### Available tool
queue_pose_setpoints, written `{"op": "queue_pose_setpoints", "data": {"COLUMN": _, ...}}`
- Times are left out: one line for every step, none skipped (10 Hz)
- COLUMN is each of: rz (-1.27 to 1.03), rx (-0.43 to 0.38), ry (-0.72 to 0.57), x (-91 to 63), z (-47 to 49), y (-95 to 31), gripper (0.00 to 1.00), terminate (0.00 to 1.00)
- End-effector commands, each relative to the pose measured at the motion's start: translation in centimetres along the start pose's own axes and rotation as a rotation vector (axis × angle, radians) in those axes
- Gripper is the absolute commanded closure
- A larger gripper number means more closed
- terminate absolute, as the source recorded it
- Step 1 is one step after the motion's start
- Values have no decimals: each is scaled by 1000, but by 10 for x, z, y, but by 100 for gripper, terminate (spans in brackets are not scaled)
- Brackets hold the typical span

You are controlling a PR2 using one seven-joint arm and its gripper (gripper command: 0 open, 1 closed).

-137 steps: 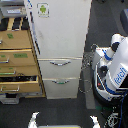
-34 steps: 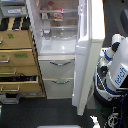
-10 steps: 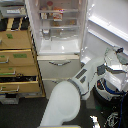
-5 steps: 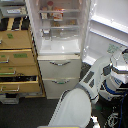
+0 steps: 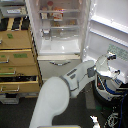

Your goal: Opening the fridge

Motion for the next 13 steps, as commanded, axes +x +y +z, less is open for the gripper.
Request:
{"op": "queue_pose_setpoints", "data": {"rz": 137, "rx": 66, "ry": -135, "x": -415, "z": 63, "y": 18, "gripper": 0, "terminate": 0}}
{"op": "queue_pose_setpoints", "data": {"rz": 223, "rx": 83, "ry": -129, "x": -452, "z": 87, "y": -23, "gripper": 0, "terminate": 0}}
{"op": "queue_pose_setpoints", "data": {"rz": 326, "rx": 102, "ry": -134, "x": -496, "z": 108, "y": -45, "gripper": 0, "terminate": 0}}
{"op": "queue_pose_setpoints", "data": {"rz": 402, "rx": 108, "ry": -128, "x": -526, "z": 107, "y": -44, "gripper": 0, "terminate": 0}}
{"op": "queue_pose_setpoints", "data": {"rz": 515, "rx": 115, "ry": -112, "x": -571, "z": 88, "y": -37, "gripper": 0, "terminate": 0}}
{"op": "queue_pose_setpoints", "data": {"rz": 577, "rx": 106, "ry": -116, "x": -596, "z": 77, "y": -39, "gripper": 0, "terminate": 0}}
{"op": "queue_pose_setpoints", "data": {"rz": 656, "rx": 79, "ry": -108, "x": -633, "z": 54, "y": -52, "gripper": 0, "terminate": 0}}
{"op": "queue_pose_setpoints", "data": {"rz": 715, "rx": 67, "ry": -92, "x": -659, "z": 32, "y": -67, "gripper": 0, "terminate": 0}}
{"op": "queue_pose_setpoints", "data": {"rz": 760, "rx": 56, "ry": -77, "x": -681, "z": 15, "y": -79, "gripper": 0, "terminate": 0}}
{"op": "queue_pose_setpoints", "data": {"rz": 818, "rx": 55, "ry": -73, "x": -704, "z": 4, "y": -88, "gripper": 0, "terminate": 0}}
{"op": "queue_pose_setpoints", "data": {"rz": 869, "rx": 90, "ry": -47, "x": -720, "z": -10, "y": -96, "gripper": 0, "terminate": 0}}
{"op": "queue_pose_setpoints", "data": {"rz": 915, "rx": 94, "ry": -48, "x": -736, "z": -25, "y": -109, "gripper": 0, "terminate": 0}}
{"op": "queue_pose_setpoints", "data": {"rz": 933, "rx": 102, "ry": -38, "x": -742, "z": -37, "y": -116, "gripper": 0, "terminate": 0}}
